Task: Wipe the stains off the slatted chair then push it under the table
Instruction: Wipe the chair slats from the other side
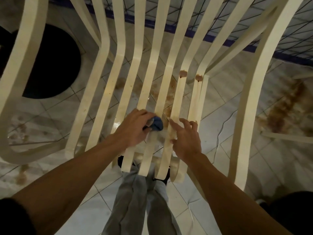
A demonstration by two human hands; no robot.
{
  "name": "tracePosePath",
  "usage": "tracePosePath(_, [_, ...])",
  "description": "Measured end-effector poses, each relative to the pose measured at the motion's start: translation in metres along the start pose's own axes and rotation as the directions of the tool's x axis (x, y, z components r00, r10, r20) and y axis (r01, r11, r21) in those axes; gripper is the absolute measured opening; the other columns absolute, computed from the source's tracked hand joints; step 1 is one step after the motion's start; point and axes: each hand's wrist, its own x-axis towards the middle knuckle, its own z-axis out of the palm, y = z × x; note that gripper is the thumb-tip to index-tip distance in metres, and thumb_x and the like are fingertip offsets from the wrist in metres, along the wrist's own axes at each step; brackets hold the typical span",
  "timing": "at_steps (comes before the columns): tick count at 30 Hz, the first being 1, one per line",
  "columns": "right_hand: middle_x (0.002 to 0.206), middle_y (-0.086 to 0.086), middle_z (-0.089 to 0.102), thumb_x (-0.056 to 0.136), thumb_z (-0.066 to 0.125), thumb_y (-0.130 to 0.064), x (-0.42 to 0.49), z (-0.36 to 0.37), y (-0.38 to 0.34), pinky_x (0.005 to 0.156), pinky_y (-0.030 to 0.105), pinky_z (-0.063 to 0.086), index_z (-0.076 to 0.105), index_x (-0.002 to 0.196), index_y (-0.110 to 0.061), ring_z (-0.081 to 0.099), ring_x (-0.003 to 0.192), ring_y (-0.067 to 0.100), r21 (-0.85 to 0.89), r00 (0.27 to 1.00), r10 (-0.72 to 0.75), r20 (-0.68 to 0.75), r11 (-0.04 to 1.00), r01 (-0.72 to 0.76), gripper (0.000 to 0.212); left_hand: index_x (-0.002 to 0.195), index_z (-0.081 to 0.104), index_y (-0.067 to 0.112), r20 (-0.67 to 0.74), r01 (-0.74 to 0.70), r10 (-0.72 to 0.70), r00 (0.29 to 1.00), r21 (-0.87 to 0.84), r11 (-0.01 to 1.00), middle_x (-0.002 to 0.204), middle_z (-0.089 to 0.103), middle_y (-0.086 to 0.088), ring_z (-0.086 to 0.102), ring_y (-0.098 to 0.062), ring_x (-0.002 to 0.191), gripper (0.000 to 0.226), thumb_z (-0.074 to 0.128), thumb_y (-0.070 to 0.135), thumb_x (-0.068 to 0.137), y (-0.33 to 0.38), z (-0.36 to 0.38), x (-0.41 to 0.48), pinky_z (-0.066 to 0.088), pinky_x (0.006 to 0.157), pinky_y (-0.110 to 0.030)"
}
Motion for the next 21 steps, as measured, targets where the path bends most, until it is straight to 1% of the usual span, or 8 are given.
tracePosePath(3, [0.155, 0.003, 0.027, 0.09, 0.068, -0.024, 0.001, -0.001, 0.002, 0.109, 0.044, 0.036, 0.031, 0.151, -0.034, 0.018, 0.139, 0.029, 0.0, 1.0, 0.006, 0.019, 1.0, -0.006, 0.071, 0.128, 0.056, 0.019, -0.01, 0.001, 0.0, 1.0, 0.05, 0.999, 0.116, 0.061, -0.004, 0.056, -0.029, 0.102, 0.048, 0.068, 0.019, 0.081, 0.0, 0.003, 0.005, 0.046, 0.09, -0.045])
tracePosePath(6, [0.155, 0.003, 0.028, 0.09, 0.068, -0.023, 0.0, -0.001, 0.003, 0.109, 0.044, 0.036, 0.031, 0.151, -0.035, 0.019, 0.14, 0.03, -0.011, 1.0, 0.013, 0.014, 1.0, -0.013, 0.072, 0.124, 0.062, 0.017, 0.018, -0.079, 0.078, 0.997, 0.018, 0.997, 0.111, 0.063, -0.005, 0.056, -0.027, 0.095, 0.047, 0.071, 0.011, 0.078, 0.013, 0.003, -0.03, 0.048, 0.085, -0.04])
tracePosePath(9, [0.154, 0.003, 0.03, 0.091, 0.067, -0.021, -0.001, -0.001, 0.001, 0.108, 0.044, 0.037, 0.032, 0.151, -0.035, 0.019, 0.14, 0.029, 0.001, 1.0, 0.022, 0.015, 1.0, -0.022, 0.071, 0.115, 0.068, 0.015, 0.043, -0.138, 0.14, 0.989, -0.052, 0.989, 0.1, 0.064, -0.003, 0.055, -0.021, 0.083, 0.035, 0.067, 0.008, 0.08, 0.019, 0.009, -0.075, 0.05, 0.076, -0.035])
tracePosePath(11, [0.154, 0.003, 0.03, 0.091, 0.067, -0.022, -0.001, -0.002, 0.001, 0.108, 0.045, 0.038, 0.032, 0.15, -0.035, 0.019, 0.14, 0.029, 0.002, 0.999, 0.028, 0.015, 1.0, -0.028, 0.071, 0.113, 0.068, 0.018, 0.081, -0.132, 0.138, 0.987, -0.076, 0.988, 0.099, 0.064, 0.0, 0.055, -0.015, 0.084, 0.031, 0.067, 0.014, 0.083, 0.019, 0.016, -0.097, 0.052, 0.077, -0.032])
tracePosePath(14, [0.154, 0.004, 0.031, 0.091, 0.067, -0.023, -0.001, -0.002, 0.001, 0.108, 0.046, 0.038, 0.033, 0.15, -0.036, 0.02, 0.14, 0.03, -0.009, 0.999, 0.033, 0.008, 0.999, -0.033, 0.069, 0.114, 0.068, 0.021, 0.134, -0.112, 0.124, 0.983, -0.098, 0.989, 0.102, 0.066, 0.003, 0.056, -0.013, 0.087, 0.034, 0.075, 0.018, 0.081, 0.02, 0.02, -0.109, 0.054, 0.079, -0.031])
tracePosePath(17, [0.154, 0.003, 0.031, 0.092, 0.066, -0.025, -0.002, -0.001, 0.0, 0.109, 0.047, 0.037, 0.033, 0.15, -0.036, 0.02, 0.14, 0.03, -0.01, 0.999, 0.032, 0.009, 0.999, -0.032, 0.067, 0.116, 0.067, 0.016, 0.072, -0.082, 0.086, 0.994, -0.06, 0.995, 0.104, 0.067, -0.002, 0.057, -0.019, 0.089, 0.035, 0.073, 0.012, 0.081, 0.02, 0.015, -0.091, 0.053, 0.081, -0.036])
tracePosePath(19, [0.154, 0.004, 0.03, 0.092, 0.065, -0.026, -0.002, -0.001, 0.0, 0.11, 0.047, 0.037, 0.032, 0.15, -0.036, 0.019, 0.141, 0.03, -0.006, 1.0, 0.028, 0.012, 1.0, -0.028, 0.068, 0.122, 0.063, 0.013, -0.025, -0.001, -0.001, 1.0, -0.053, 0.999, 0.11, 0.064, -0.007, 0.057, -0.026, 0.098, 0.041, 0.072, 0.011, 0.082, 0.018, 0.011, -0.068, 0.05, 0.087, -0.041])
tracePosePath(21, [0.154, 0.004, 0.029, 0.092, 0.065, -0.025, -0.001, -0.001, 0.001, 0.109, 0.046, 0.038, 0.03, 0.151, -0.036, 0.018, 0.14, 0.03, -0.013, 0.999, 0.023, 0.023, 1.0, -0.023, 0.069, 0.127, 0.06, 0.013, -0.07, 0.106, -0.11, 0.991, -0.066, 0.992, 0.116, 0.062, -0.008, 0.054, -0.03, 0.104, 0.044, 0.071, 0.013, 0.085, 0.016, 0.008, -0.046, 0.048, 0.091, -0.044])
